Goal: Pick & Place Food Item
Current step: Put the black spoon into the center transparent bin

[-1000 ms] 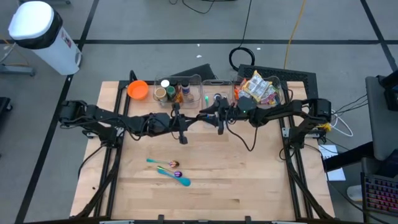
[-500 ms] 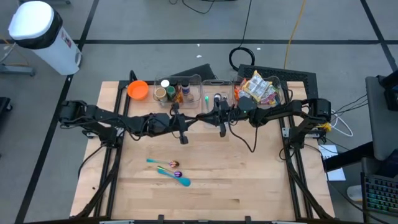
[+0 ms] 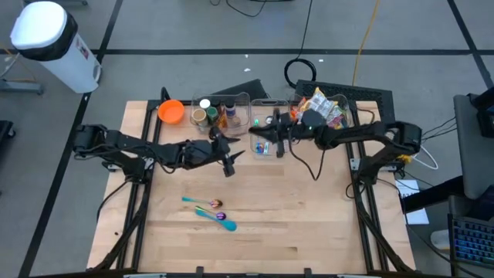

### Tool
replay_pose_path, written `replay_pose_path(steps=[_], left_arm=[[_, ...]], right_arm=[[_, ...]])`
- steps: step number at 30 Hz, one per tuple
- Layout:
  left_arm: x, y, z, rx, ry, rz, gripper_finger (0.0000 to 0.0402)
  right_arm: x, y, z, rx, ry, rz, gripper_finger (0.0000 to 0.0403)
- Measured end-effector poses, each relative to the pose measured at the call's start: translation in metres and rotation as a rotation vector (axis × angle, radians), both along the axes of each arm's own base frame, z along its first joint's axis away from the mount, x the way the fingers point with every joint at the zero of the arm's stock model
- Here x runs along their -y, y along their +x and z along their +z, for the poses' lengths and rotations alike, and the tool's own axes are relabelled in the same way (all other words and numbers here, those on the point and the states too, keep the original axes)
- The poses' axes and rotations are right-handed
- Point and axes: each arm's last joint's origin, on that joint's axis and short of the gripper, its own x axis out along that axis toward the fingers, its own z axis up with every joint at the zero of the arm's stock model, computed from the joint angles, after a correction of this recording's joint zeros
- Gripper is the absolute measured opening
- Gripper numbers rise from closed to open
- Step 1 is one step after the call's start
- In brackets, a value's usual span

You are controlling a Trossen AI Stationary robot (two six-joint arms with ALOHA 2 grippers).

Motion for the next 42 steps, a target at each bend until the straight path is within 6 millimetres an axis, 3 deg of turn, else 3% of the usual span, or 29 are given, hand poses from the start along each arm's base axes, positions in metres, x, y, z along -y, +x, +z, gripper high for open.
replay_pose_path(steps=[8, 15, 27, 34, 42], left_arm=[[0.000, -0.001, -0.003, -0.028, -0.001, -0.004, 0.0282], [-0.001, -0.001, -0.003, -0.025, -0.001, -0.001, 0.0280], [-0.009, 0.000, -0.003, -0.010, -0.045, 0.006, 0.0264], [-0.008, 0.000, -0.004, -0.017, -0.056, -0.015, 0.0266], [-0.008, -0.001, -0.005, -0.030, -0.056, -0.015, 0.0266]], right_arm=[[0.035, -0.041, 0.024, -0.087, -0.053, -0.179, 0.0001], [0.059, -0.065, 0.007, -0.316, -0.025, -0.280, 0.0000], [0.074, -0.043, -0.047, -0.464, -0.144, -0.238, 0.0000], [0.078, -0.039, -0.056, -0.520, -0.257, -0.334, 0.0002], [0.078, -0.039, -0.056, -0.523, -0.280, -0.331, 0.0006]])
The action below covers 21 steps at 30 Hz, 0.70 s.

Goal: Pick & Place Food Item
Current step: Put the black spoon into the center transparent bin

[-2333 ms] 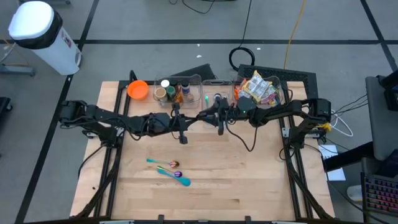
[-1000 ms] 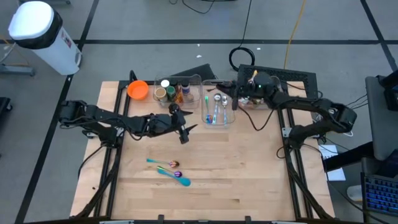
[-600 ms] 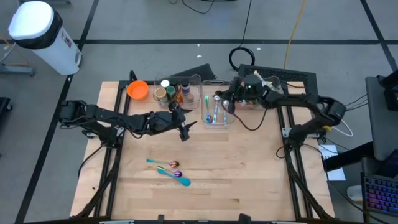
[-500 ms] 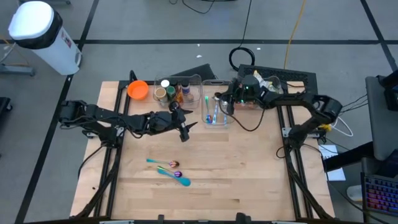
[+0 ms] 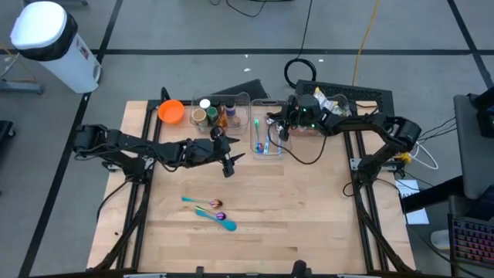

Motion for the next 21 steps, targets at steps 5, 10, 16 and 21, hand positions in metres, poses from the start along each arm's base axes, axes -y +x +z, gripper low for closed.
replay_pose_path(steps=[5, 10, 16, 21], left_arm=[[0.0000, -0.0002, -0.0007, -0.007, 0.000, 0.000, 0.0267], [0.0000, -0.0003, -0.0007, -0.008, 0.000, 0.000, 0.0266], [0.0000, -0.0002, -0.0007, -0.007, 0.000, 0.000, 0.0266], [0.0000, -0.0002, -0.0006, -0.007, 0.000, 0.000, 0.0267]], right_arm=[[0.0000, 0.0000, 0.0000, -0.006, -0.017, 0.006, 0.0008], [0.0000, 0.0000, 0.0000, -0.006, -0.016, 0.007, 0.0008], [-0.0029, 0.0020, 0.0000, -0.004, -0.010, 0.016, 0.0008], [-0.0074, 0.0050, -0.0001, -0.008, -0.022, 0.038, 0.0008]])
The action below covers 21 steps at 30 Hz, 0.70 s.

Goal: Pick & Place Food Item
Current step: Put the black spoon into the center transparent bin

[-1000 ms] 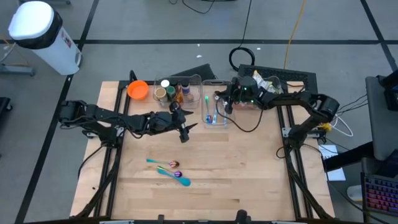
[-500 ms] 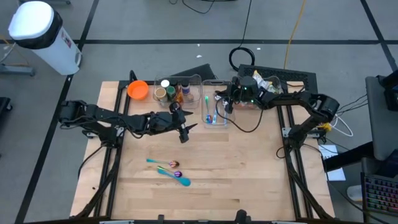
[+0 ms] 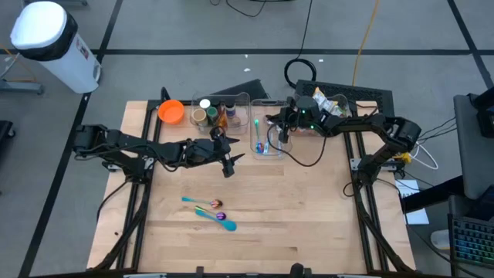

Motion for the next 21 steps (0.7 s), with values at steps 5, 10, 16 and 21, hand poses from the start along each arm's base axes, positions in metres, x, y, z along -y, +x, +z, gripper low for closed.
replay_pose_path(steps=[5, 10, 16, 21], left_arm=[[0.0000, 0.0000, 0.0000, 0.000, 0.000, 0.000, 0.0266], [0.0000, 0.0000, 0.0000, 0.000, 0.000, 0.000, 0.0266], [0.0000, 0.0000, 0.0000, 0.000, 0.000, 0.000, 0.0266], [0.0000, 0.0000, 0.0000, 0.000, 0.000, 0.000, 0.0266]], right_arm=[[-0.0013, 0.0008, 0.0000, -0.003, -0.010, 0.009, 0.0009], [-0.0012, 0.0008, 0.0000, -0.004, -0.011, 0.009, 0.0009], [-0.0012, 0.0008, -0.0001, -0.010, -0.029, 0.016, 0.0009], [-0.0012, 0.0008, 0.0000, -0.010, -0.031, 0.017, 0.0029]])
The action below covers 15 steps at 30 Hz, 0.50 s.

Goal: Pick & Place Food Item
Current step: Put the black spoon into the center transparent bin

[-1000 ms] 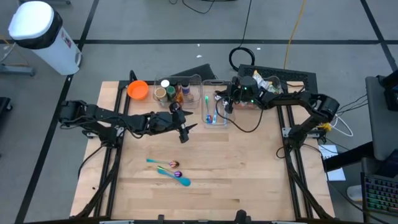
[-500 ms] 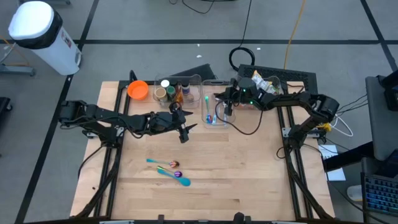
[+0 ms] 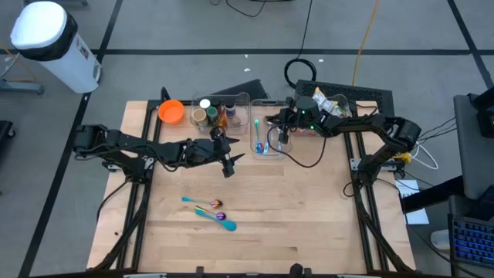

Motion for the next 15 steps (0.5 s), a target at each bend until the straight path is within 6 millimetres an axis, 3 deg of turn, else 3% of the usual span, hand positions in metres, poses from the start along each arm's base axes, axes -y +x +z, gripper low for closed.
replay_pose_path(steps=[9, 15], left_arm=[[0.0000, 0.0000, 0.0000, -0.001, 0.002, -0.001, 0.0266], [0.0000, 0.0000, 0.0000, -0.001, 0.003, -0.001, 0.0266]], right_arm=[[0.0000, 0.0000, 0.0000, 0.007, 0.020, -0.008, 0.0098], [0.0000, 0.0000, 0.0000, 0.024, 0.072, -0.029, 0.0122]])
